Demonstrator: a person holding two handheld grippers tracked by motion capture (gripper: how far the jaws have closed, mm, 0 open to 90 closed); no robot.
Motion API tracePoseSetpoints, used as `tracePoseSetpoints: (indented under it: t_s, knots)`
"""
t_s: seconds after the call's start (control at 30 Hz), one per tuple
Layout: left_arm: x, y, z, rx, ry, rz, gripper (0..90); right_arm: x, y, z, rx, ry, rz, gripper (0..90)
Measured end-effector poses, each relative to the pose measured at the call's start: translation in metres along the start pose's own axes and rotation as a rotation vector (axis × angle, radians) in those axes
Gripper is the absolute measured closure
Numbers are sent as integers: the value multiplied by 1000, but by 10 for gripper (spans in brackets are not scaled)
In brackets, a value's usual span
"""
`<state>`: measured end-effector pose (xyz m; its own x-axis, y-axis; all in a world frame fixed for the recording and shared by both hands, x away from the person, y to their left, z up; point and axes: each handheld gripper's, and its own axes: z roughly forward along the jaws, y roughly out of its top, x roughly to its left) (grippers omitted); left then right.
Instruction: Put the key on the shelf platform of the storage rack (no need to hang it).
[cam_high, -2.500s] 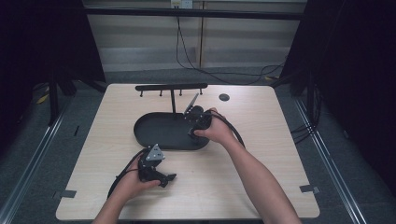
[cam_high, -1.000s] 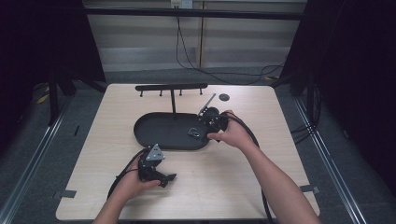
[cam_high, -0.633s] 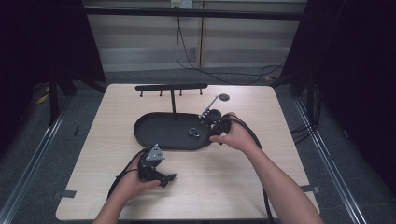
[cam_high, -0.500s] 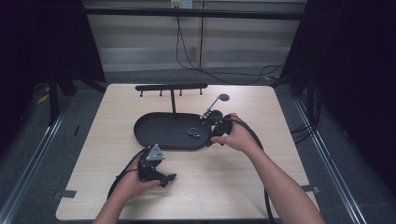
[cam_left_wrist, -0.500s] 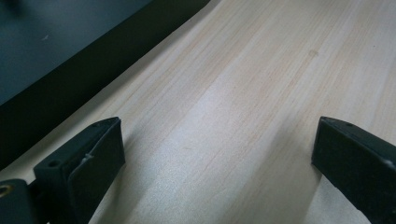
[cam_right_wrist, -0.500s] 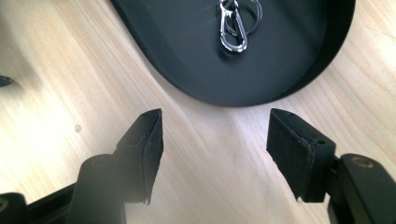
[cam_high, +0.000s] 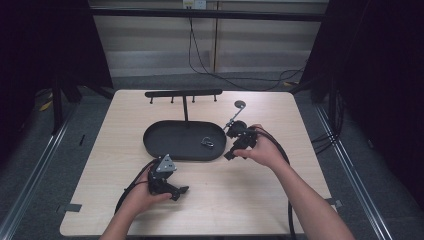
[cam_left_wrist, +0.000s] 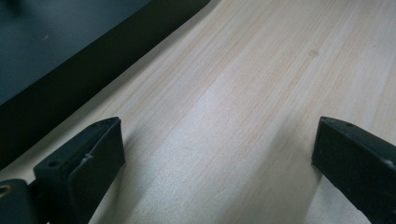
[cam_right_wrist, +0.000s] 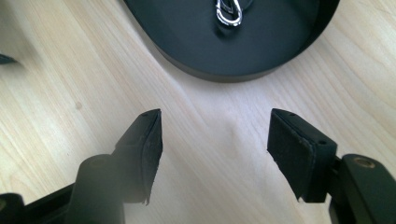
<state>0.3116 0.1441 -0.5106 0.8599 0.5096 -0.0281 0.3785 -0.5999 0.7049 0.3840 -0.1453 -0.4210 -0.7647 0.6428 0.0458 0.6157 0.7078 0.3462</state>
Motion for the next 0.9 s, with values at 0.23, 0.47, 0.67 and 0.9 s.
tracePoseSetpoints:
  t_s: [0.23, 0.47, 0.67, 0.9]
  knots:
    - [0, 0, 0, 0, 3, 0, 21, 1, -11, 3, 9, 8, 4, 351]
    - [0, 0, 0, -1, 0, -1, 21, 2, -21, 2, 9, 1, 4, 349]
    - [0, 0, 0, -1, 0, -1, 21, 6, -30, -1, -1, 3, -2, 345]
    - [0, 0, 0, -1, 3, -1, 21, 12, -43, 1, -4, -2, -14, 345]
